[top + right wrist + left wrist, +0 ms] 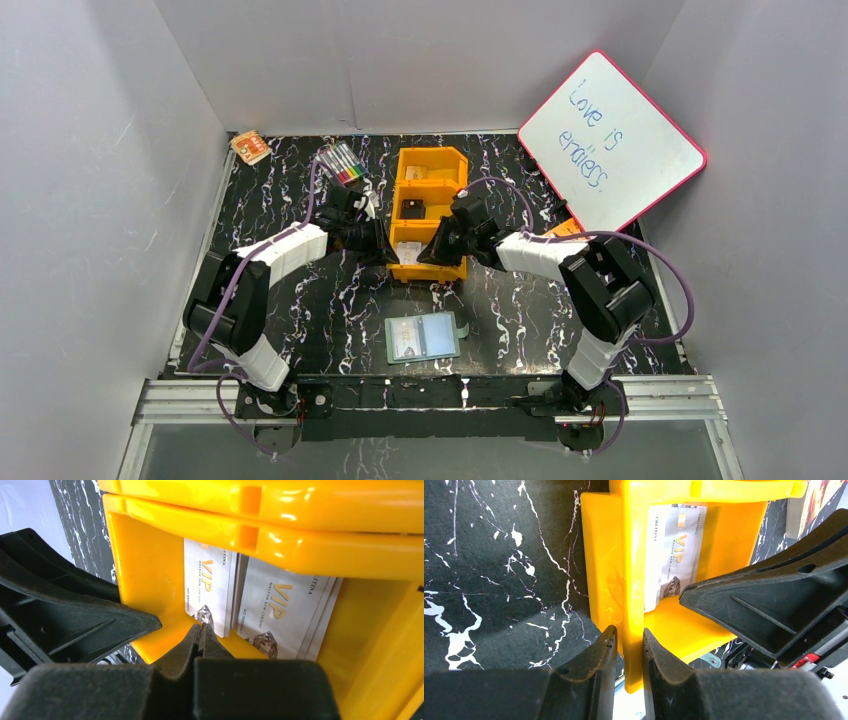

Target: Put the credit cards into the card holder

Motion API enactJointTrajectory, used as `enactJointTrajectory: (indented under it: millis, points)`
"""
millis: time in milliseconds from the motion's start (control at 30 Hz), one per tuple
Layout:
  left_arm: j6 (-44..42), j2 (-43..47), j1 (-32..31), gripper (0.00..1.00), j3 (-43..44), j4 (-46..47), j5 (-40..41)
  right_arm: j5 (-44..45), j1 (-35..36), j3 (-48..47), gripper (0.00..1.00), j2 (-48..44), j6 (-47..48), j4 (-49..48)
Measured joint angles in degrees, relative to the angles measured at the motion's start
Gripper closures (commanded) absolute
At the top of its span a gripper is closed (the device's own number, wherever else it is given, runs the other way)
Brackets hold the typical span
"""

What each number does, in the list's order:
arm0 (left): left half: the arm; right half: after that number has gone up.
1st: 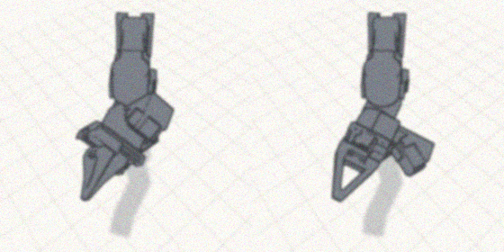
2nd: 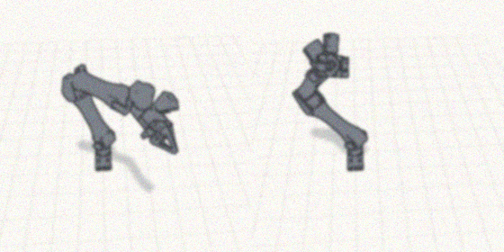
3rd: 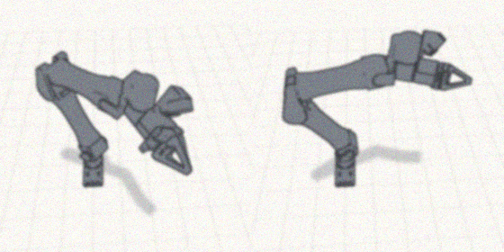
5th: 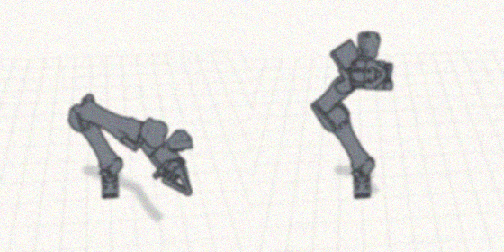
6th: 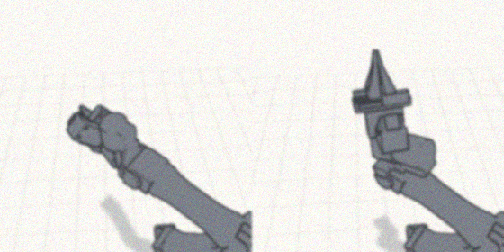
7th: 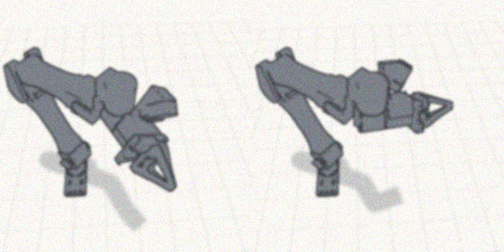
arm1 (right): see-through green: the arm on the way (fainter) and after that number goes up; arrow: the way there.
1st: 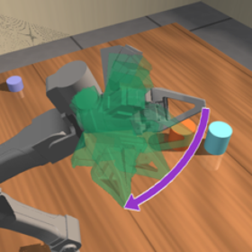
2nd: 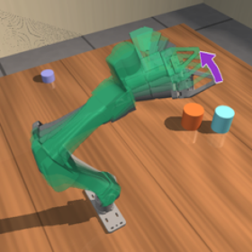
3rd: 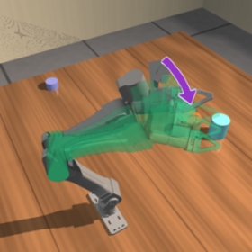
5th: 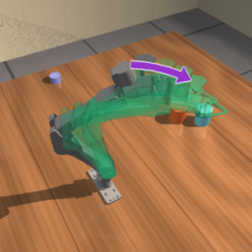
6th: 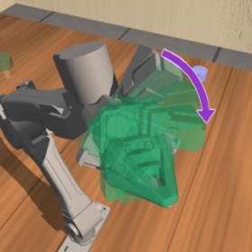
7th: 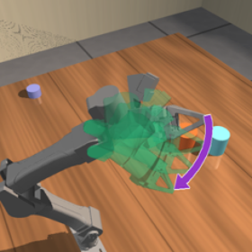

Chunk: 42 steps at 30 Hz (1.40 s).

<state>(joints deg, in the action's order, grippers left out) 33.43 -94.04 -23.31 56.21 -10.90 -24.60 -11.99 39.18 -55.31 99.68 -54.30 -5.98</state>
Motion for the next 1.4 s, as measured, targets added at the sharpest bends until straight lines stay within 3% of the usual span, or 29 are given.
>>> enactJointTrajectory:
  millis: [267,300,367,433,500,667,967,1400]
  points:
    - [0.0,0.0,0.0,1.0,0.0,0.11,0.09,0.74,-0.02,0.9,1.0,-4.39,0.13,1.31]
    - [0.0,0.0,0.0,1.0,0.0,0.11,0.09,0.9,-0.07,0.9,0.94,-4.68,0.2,1.42]
    - [-0.02,0.0,0.0,1.0,0.0,0.09,0.09,0.96,-0.15,0.9,0.69,-4.7,0.31,1.62]
    - [-0.04,0.0,0.0,1.0,0.0,0.09,0.07,0.9,-0.24,0.9,0.51,-4.48,0.68,2.08]
    - [-0.15,0.0,0.0,1.0,0.0,0.07,0.04,0.85,-0.37,0.87,0.43,-3.96,1.4,2.1]
    - [-0.57,0.0,0.0,1.0,0.09,-0.04,-0.09,0.46,-0.68,0.0,0.38,-0.79,3.13,3.13]
    - [-1.53,-0.55,0.0,1.0,0.96,-0.98,-0.61,-2.86,-0.74,-2.29,0.44,3.61,3.08,2.84]
    - [-1.92,-1.14,0.33,1.0,1.42,-1.25,-1.75,-3.96,-0.76,-3.85,0.88,5.7,1.16,1.49]
